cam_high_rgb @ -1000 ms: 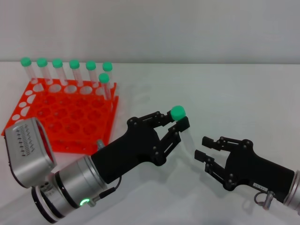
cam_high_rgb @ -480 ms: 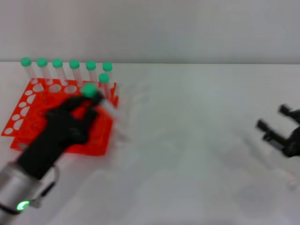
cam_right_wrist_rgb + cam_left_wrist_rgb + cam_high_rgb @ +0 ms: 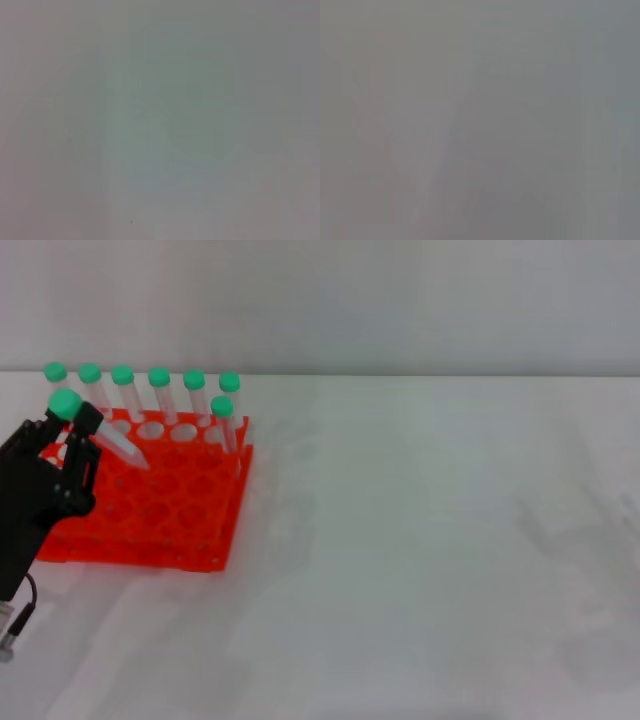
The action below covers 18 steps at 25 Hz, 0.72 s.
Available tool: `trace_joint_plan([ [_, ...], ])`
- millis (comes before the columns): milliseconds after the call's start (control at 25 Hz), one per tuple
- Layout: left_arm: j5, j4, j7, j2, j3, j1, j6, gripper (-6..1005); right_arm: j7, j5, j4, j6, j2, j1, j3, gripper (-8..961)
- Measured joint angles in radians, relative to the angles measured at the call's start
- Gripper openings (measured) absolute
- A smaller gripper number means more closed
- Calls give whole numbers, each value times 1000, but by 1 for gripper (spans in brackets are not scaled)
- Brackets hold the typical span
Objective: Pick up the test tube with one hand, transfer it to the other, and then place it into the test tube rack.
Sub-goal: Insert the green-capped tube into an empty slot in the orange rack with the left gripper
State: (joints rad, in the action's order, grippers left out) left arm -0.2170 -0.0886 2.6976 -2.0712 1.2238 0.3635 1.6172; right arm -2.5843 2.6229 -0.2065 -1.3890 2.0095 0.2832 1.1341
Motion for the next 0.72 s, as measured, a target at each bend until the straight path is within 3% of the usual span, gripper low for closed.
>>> trace_joint_plan([
  [480,-75,-8,49,-3,5,154,-268,237,0,0,49,-2,3,35,3,863],
  [720,-74,-39,49,-5,3,182,-402,236,9,-1,63,-3,5,43,5,861],
])
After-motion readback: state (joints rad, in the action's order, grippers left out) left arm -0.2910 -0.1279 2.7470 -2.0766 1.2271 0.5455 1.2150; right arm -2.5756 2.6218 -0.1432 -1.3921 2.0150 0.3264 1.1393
